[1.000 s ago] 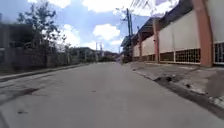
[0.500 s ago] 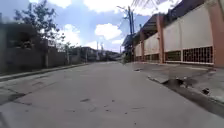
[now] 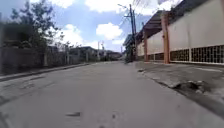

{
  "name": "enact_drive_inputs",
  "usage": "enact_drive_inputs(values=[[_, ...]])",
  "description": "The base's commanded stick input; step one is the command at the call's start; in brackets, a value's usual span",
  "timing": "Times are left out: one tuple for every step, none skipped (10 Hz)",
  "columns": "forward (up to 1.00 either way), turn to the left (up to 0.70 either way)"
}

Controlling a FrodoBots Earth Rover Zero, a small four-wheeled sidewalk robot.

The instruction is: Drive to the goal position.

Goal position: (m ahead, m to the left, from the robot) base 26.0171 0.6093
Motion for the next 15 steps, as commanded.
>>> enact_drive_inputs(values=[[0.85,0.00],[0.85,0.00],[0.85,0.00],[0.85,-0.18],[0.85,-0.34],[0.85,-0.34],[0.85,-0.34],[0.85,-0.22],[0.85,0.00],[0.85,0.00],[0.85,0.00],[0.85,0.00],[0.85,0.00],[0.85,0.00],[0.85,0.00]])
